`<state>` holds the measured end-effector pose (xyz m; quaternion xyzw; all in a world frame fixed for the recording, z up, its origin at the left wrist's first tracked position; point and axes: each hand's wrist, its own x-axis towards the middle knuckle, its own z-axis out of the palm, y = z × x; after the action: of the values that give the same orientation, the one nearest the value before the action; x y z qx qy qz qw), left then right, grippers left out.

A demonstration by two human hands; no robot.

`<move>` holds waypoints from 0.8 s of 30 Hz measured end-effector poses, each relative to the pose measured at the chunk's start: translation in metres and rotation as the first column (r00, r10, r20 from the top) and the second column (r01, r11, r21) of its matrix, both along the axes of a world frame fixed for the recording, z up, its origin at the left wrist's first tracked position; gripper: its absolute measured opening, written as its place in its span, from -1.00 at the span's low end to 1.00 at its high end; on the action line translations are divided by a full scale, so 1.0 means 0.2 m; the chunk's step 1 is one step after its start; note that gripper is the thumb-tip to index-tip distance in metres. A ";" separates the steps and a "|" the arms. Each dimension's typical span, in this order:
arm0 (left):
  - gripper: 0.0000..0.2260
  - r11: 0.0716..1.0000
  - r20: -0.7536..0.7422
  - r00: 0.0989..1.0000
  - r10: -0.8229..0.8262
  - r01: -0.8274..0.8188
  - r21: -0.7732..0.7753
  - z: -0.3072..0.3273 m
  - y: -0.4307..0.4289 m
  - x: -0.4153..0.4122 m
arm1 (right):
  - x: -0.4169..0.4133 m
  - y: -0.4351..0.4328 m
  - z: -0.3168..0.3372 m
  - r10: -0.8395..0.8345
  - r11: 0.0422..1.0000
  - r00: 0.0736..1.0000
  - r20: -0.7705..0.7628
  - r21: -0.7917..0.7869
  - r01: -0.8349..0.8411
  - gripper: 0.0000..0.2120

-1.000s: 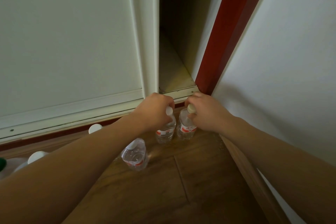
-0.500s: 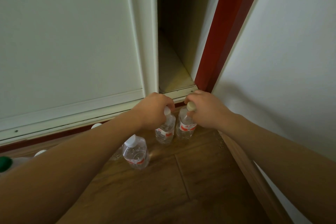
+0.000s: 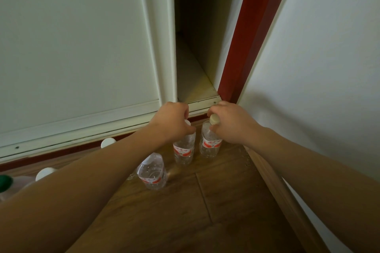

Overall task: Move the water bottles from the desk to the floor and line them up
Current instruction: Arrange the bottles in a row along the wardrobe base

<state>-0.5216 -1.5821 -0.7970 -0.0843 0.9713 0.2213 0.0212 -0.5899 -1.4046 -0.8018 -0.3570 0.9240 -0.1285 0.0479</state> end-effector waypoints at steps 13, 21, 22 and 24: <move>-0.74 0.998 -0.015 1.000 0.021 -0.021 -0.055 -0.06 -0.01 0.00 | 0.00 -0.01 -0.07 -0.004 1.000 1.000 0.015 -0.010 0.004 -0.72; -0.77 0.995 -0.012 0.995 -0.098 0.098 0.021 -0.07 -0.05 0.03 | 0.01 -0.02 -0.06 -0.009 1.000 1.000 0.022 -0.009 0.010 -0.72; -0.77 0.993 -0.009 0.994 -0.113 0.114 0.018 -0.07 -0.05 0.03 | 0.01 -0.02 -0.06 -0.012 1.000 1.000 0.027 -0.010 0.012 -0.72; -0.76 0.993 -0.004 0.993 -0.119 0.119 0.020 -0.07 -0.06 0.03 | 0.01 -0.02 -0.06 -0.017 1.000 0.999 0.033 -0.017 0.017 -0.72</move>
<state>-0.5150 -1.5936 -0.8113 -0.0259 0.9724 0.2295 0.0339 -0.5888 -1.4080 -0.8138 -0.3472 0.9250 -0.1429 0.0588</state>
